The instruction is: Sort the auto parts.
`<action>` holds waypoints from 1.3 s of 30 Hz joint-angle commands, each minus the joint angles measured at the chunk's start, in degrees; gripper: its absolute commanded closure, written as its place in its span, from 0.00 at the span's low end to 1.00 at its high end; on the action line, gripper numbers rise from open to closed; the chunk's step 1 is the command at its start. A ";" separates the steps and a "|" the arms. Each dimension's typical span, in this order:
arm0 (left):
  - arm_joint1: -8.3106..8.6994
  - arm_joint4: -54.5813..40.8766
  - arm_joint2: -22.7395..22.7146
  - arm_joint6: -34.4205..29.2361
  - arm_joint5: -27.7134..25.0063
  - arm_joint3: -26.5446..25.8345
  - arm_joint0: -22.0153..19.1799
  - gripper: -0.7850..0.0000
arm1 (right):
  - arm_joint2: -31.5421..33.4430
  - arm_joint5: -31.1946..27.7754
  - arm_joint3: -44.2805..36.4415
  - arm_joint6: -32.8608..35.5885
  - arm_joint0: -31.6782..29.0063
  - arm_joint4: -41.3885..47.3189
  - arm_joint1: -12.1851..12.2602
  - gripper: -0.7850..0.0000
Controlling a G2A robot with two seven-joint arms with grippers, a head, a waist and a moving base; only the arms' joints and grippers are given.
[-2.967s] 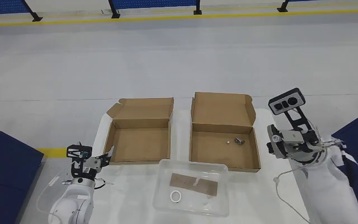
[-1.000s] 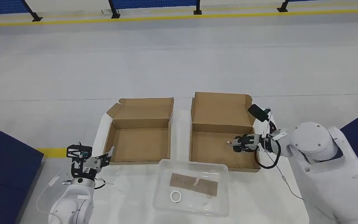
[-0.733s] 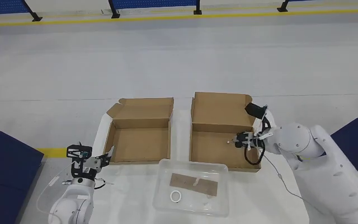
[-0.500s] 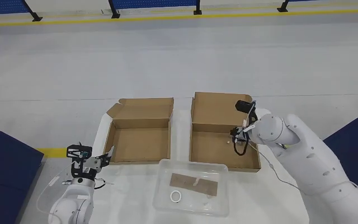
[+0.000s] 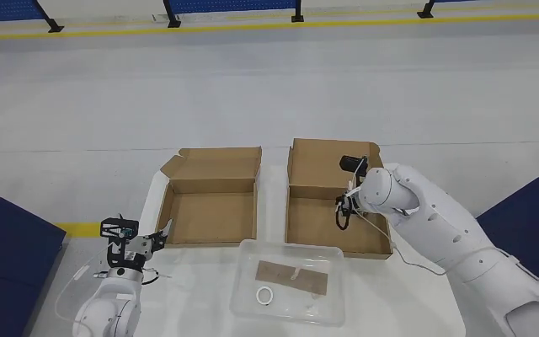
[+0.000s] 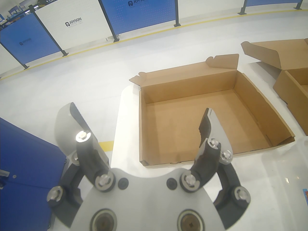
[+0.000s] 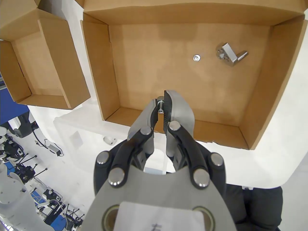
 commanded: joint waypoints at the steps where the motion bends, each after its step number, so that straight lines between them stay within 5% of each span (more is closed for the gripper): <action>1: 0.00 0.00 0.00 0.00 0.00 0.00 0.00 0.00 | -0.11 -0.42 0.11 -0.97 -0.42 -0.36 -0.02 1.00; 20: 0.00 0.00 0.00 0.00 0.00 0.00 0.00 0.00 | -9.79 -0.20 15.32 -6.01 2.54 -0.40 -7.93 1.00; 39: 0.00 0.00 0.00 0.00 0.00 0.00 0.00 0.00 | -8.01 -2.07 19.16 -11.15 0.75 2.05 -9.39 1.00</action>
